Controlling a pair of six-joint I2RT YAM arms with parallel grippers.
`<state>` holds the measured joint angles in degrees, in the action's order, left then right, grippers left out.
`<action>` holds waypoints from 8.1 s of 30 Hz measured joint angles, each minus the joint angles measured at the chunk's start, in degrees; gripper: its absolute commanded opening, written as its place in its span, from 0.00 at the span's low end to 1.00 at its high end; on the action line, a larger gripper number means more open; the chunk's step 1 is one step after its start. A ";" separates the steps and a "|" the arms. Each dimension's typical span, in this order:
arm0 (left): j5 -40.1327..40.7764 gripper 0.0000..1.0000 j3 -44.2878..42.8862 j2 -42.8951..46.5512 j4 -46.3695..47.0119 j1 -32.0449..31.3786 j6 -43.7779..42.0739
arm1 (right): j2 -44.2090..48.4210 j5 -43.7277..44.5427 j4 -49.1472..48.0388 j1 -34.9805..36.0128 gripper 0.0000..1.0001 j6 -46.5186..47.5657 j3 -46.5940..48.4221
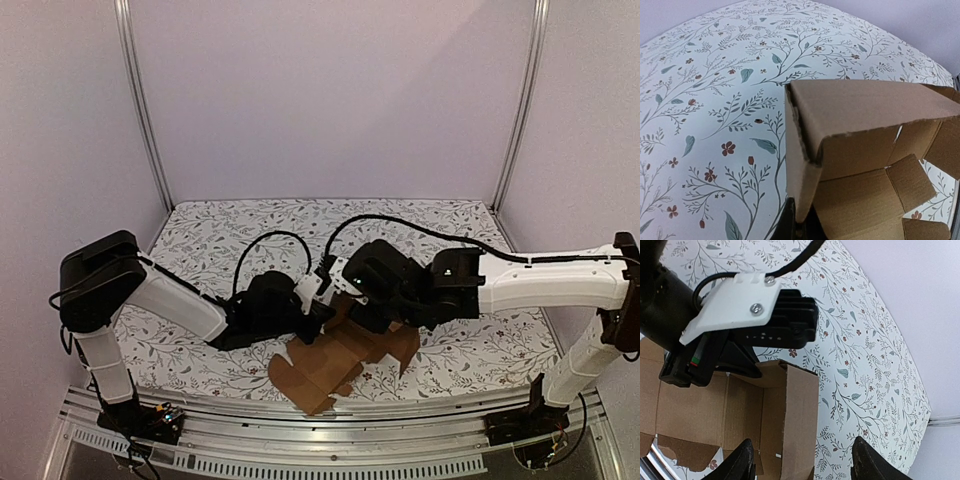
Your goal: Fold the paper box
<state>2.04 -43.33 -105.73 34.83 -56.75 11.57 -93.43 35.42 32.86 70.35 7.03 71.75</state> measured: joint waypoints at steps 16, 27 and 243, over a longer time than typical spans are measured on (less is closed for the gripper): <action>-10.12 0.00 -1.86 -0.24 8.85 2.23 -5.68 | 18.91 -18.71 -10.58 -16.68 0.13 -7.28 -9.70; -14.16 0.00 -5.64 -8.50 15.47 3.56 -7.89 | 11.41 -30.32 -19.93 -22.08 0.00 -10.71 -9.92; -9.55 0.00 -10.16 -21.11 26.80 1.99 -9.68 | 4.07 -55.17 -13.22 -28.68 0.62 -34.42 -14.75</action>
<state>-7.51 -53.49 -126.85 61.63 -54.76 1.89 -89.36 -19.75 19.64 41.67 -27.40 56.99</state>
